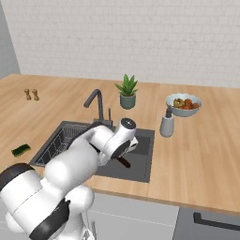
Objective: Pick the pan and sponge and place them into the sink. Then turn on the water.
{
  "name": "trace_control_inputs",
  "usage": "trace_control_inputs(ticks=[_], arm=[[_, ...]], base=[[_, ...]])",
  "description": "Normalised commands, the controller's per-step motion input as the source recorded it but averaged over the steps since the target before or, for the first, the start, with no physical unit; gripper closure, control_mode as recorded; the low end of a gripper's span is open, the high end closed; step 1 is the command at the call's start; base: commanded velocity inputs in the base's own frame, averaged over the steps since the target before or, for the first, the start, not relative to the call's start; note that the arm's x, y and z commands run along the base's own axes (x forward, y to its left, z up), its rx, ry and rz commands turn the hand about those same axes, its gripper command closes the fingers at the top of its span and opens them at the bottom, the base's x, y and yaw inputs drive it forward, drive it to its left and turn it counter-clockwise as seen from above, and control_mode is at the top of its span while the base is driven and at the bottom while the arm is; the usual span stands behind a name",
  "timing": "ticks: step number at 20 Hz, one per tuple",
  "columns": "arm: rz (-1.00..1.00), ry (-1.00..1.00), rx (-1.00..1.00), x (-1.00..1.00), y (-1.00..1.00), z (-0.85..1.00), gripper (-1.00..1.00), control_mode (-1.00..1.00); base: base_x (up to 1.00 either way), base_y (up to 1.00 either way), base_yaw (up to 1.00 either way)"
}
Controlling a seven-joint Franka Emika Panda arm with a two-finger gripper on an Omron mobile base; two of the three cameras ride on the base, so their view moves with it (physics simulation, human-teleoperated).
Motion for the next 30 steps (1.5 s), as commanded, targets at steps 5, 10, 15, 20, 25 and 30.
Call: trace_control_inputs(ticks=[5, 10, 15, 20, 25, 30], arm=[[0.00, 0.01, -0.01, 0.55, 0.00, -0.30, 1.00, -1.00], [0.05, 0.00, -0.04, 0.17, 0.00, -0.46, 1.00, -1.00], [0.04, 0.00, -0.06, 0.00, 0.00, -0.47, 1.00, -1.00], [0.04, -0.02, -0.01, 0.07, 0.00, -0.31, 1.00, -1.00], [0.03, 0.00, 0.00, 0.14, 0.00, -0.24, 1.00, -1.00], [0.02, -0.01, 0.00, 0.24, 0.00, -0.13, 1.00, -1.00]], base=[[0.00, 0.00, 0.00], [0.00, 0.00, 0.00], [0.00, 0.00, 0.00], [0.00, 0.00, 0.00], [0.00, 0.00, 0.00], [0.00, 0.00, 0.00]])
